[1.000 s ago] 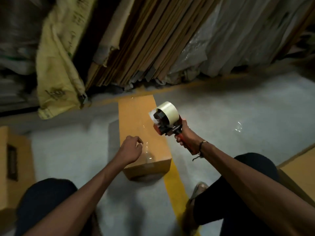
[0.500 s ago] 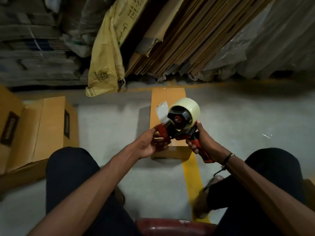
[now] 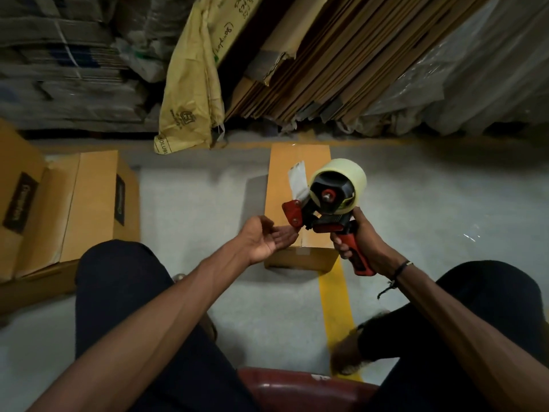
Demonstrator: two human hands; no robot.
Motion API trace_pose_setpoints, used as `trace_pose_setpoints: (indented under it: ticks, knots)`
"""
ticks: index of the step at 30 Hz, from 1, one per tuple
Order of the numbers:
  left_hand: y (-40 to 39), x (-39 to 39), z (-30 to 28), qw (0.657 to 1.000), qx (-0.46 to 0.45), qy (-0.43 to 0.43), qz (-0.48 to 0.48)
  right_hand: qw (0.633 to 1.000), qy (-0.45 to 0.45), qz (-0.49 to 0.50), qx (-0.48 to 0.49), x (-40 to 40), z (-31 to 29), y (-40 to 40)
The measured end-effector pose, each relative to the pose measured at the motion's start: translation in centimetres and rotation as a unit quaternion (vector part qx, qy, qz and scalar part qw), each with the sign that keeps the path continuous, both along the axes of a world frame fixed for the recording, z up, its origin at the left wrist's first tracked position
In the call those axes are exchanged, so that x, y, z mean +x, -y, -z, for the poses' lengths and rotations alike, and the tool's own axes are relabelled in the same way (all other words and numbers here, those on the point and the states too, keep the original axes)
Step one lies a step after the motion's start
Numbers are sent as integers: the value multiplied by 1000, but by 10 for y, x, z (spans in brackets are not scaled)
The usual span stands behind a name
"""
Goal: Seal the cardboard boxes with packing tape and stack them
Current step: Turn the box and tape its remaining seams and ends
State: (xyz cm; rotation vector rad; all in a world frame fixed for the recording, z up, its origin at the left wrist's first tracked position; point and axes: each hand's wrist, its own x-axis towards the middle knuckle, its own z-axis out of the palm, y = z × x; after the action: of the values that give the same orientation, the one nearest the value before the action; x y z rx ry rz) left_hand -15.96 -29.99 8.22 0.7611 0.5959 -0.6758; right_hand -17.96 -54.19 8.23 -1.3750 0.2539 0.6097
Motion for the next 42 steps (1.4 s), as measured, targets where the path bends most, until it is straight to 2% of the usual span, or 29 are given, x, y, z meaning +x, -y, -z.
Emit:
trace_pose_setpoints:
  ticks: [2, 5, 10, 13, 17, 19, 22, 25, 31, 34, 38, 42]
  knots:
    - [1, 1, 1, 1000, 22, -1, 18, 1000, 5, -9, 0, -2, -1, 1]
    - [7, -2, -2, 986, 139, 44, 85, 1000, 11, -23, -6, -4, 6, 4]
    - [15, -11, 7, 955, 262, 98, 97, 998, 25, -61, -24, -5, 21, 5]
    - [16, -15, 13, 954, 276, 96, 71, 995, 42, -77, -40, -5, 21, 2]
    - [12, -15, 17, 969, 236, 55, 42, 988, 67, -118, -70, 0, 18, 1]
    - [7, -14, 21, 964, 254, 69, 36, 983, 83, -144, -79, 5, 19, 1]
    - [1, -13, 30, 940, 319, 117, 30, 978, 95, -162, -95, 9, 23, 0]
    - [-2, -9, 49, 898, 407, 165, 13, 975, 92, -162, -124, 10, 30, -2]
    - [2, -7, 89, 835, 515, 195, 10, 971, 67, -170, -152, 23, 48, 2]
    - [-24, -4, 111, 795, 584, 167, 16, 971, 48, -158, -174, 37, 65, 27]
    - [-50, 9, 146, 797, 586, 139, 46, 971, 24, -112, -212, 46, 90, 65]
    - [-32, 30, 164, 773, 618, 127, 69, 961, 26, -103, -256, 51, 122, 77]
